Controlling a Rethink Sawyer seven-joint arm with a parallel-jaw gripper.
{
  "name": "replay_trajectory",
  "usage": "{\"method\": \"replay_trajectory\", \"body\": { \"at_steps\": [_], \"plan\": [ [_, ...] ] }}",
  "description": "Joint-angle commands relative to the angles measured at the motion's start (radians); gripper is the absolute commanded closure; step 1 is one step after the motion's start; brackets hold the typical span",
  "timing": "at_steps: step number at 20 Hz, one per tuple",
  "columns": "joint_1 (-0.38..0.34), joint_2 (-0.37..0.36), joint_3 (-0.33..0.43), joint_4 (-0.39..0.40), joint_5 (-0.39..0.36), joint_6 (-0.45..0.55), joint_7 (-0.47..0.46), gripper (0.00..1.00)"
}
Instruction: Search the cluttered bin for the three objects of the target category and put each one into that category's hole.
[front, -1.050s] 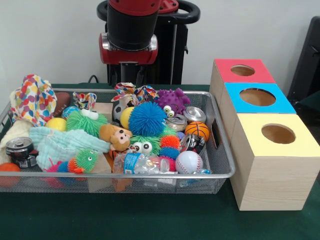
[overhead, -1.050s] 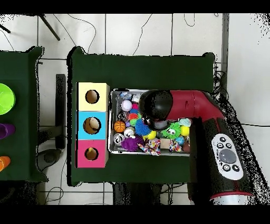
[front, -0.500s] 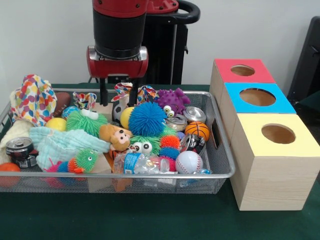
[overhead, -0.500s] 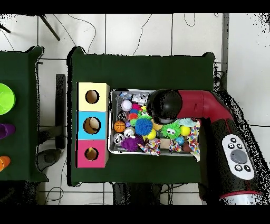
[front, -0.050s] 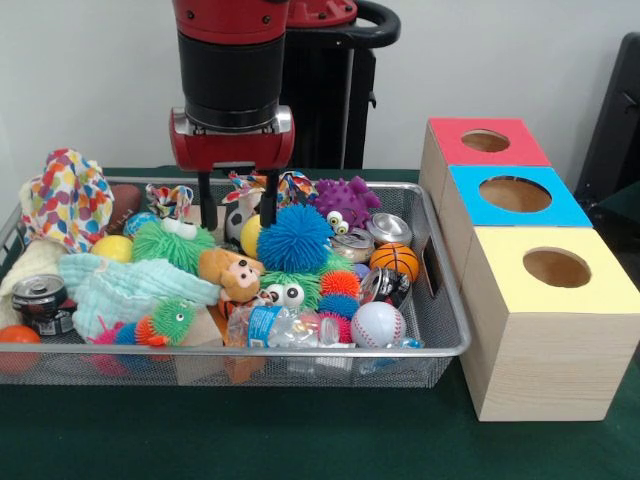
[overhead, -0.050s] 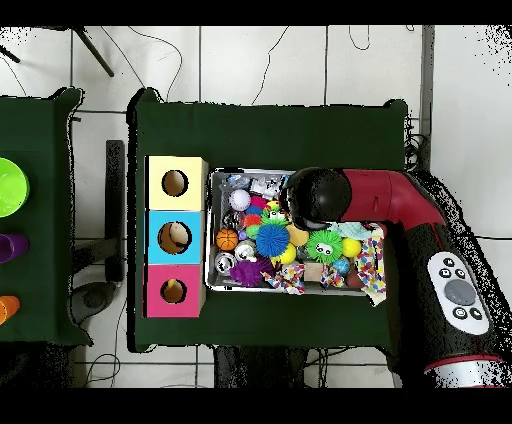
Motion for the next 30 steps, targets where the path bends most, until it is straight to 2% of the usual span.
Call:
{"method": "replay_trajectory", "body": {
  "at_steps": [1, 6, 16, 21, 30],
  "plan": [
    [-0.052, 0.048, 0.114, 0.085, -0.004, -0.078, -0.153, 0.00],
    [-0.068, 0.051, 0.111, 0.110, -0.049, -0.097, -0.157, 0.00],
    [-0.089, 0.084, 0.117, 0.112, -0.117, -0.127, -0.201, 0.00],
    [-0.109, 0.099, 0.135, 0.119, -0.144, -0.155, -0.213, 0.00],
    [-0.151, 0.123, 0.188, 0.158, -0.162, -0.144, -0.234, 0.00]
  ]
}}
